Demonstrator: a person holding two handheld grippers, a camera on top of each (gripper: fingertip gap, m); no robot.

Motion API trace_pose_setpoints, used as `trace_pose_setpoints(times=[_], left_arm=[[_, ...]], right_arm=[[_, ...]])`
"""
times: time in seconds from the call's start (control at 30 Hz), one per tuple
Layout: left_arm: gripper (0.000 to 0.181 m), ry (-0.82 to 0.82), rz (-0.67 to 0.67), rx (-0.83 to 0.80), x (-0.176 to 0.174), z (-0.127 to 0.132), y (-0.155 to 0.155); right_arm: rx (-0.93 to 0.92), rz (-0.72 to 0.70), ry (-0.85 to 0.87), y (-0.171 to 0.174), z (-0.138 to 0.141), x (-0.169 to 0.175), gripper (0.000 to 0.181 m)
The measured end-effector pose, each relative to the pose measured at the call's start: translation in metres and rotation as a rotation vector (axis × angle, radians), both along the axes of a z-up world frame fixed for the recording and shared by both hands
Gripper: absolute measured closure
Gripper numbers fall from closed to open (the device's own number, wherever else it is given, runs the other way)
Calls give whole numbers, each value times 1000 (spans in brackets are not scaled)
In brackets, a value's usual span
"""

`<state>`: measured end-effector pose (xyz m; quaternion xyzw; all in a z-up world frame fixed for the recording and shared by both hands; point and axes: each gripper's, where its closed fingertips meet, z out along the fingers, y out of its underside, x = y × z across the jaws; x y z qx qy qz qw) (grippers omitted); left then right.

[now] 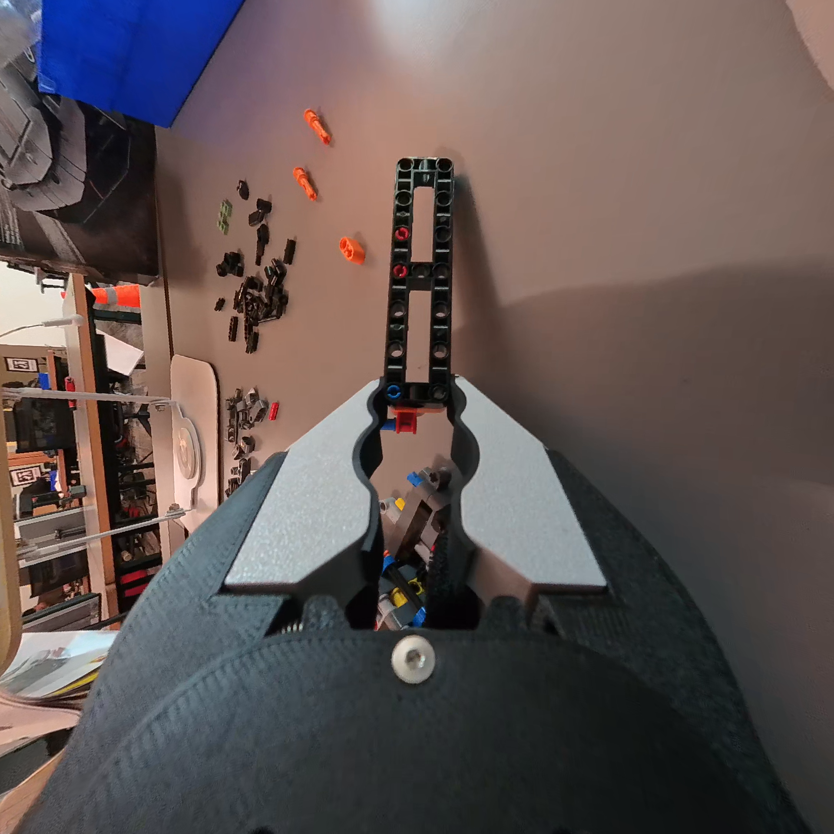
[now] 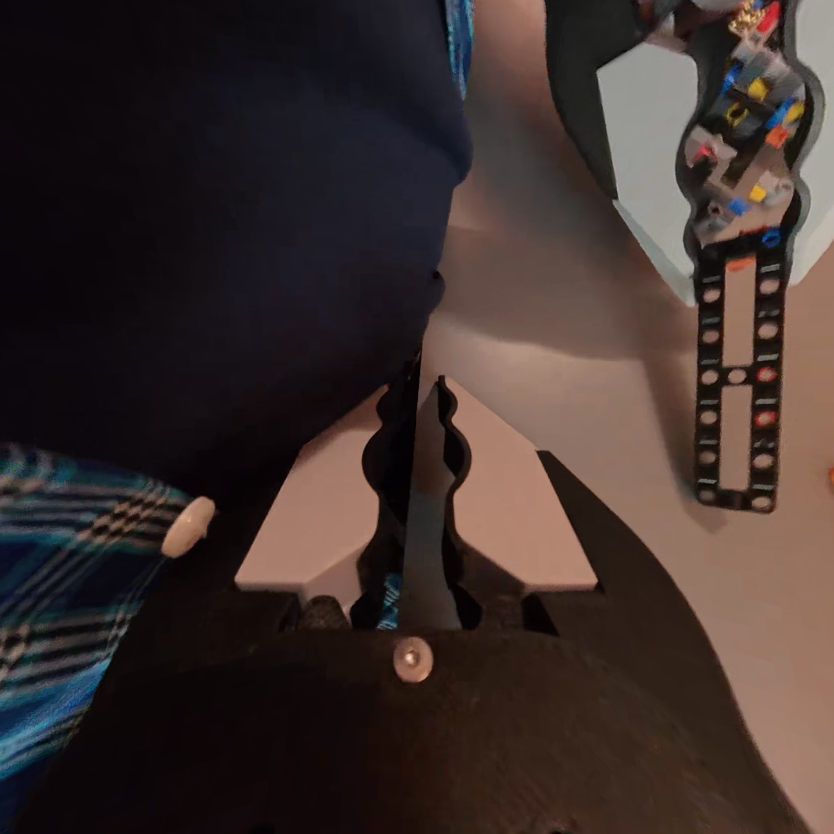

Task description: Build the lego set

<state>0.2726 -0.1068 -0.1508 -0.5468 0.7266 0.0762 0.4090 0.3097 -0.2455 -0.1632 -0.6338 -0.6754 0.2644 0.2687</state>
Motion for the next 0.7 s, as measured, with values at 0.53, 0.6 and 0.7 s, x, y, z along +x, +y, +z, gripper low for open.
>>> trace_pose_setpoints(times=[0.53, 0.6, 0.7], left_arm=[[155, 4, 10, -25, -2, -1, -1], [155, 2, 16, -31, -2, -2, -1], [156, -7, 32, -46, -3, -1, 0]], right_arm=[[-34, 47, 89, 6, 8, -24, 180], [-84, 6, 150, 12, 18, -25, 180], [-154, -110, 206, 35, 26, -21, 180]])
